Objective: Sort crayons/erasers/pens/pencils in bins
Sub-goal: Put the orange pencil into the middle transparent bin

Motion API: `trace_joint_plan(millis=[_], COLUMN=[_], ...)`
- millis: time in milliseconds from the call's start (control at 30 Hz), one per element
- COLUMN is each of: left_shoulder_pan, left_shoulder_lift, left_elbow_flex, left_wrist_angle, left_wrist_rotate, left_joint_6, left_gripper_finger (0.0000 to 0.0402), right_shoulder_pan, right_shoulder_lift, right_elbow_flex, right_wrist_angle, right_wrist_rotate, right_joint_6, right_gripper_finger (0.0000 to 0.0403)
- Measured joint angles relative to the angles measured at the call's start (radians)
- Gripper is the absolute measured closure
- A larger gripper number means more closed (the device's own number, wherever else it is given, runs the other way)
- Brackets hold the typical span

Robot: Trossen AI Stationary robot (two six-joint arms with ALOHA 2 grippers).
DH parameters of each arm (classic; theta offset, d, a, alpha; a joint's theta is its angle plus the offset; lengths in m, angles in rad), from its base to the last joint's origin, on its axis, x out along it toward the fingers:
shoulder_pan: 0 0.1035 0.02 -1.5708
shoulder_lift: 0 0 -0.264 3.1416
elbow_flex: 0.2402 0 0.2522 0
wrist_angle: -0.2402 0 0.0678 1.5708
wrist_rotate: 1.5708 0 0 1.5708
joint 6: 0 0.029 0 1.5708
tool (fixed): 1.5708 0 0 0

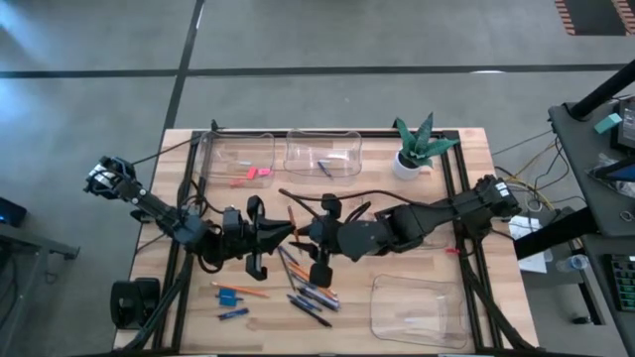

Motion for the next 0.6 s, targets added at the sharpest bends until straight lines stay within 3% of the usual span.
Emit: trace_joint_plan(millis=[267, 600], left_shoulder_pan=[0.0, 0.001], left_shoulder_lift=[0.0, 0.0], left_elbow_flex=[0.0, -0.003], left_wrist_angle=[-0.001, -0.004], left_wrist_rotate=[0.0, -0.004], left_joint_6=[0.008, -0.02], left_gripper_finger=[0.0395, 0.0377], right_shoulder_pan=[-0.023, -0.032], right_shoulder_lift=[-0.002, -0.004], right_elbow_flex=[0.001, 0.007], right_wrist_angle=[-0.01, -0.047], right_wrist_rotate=[-0.007, -0.017], right_joint_6=[0.059, 0.101], right_gripper_finger=[0.0383, 0.0387])
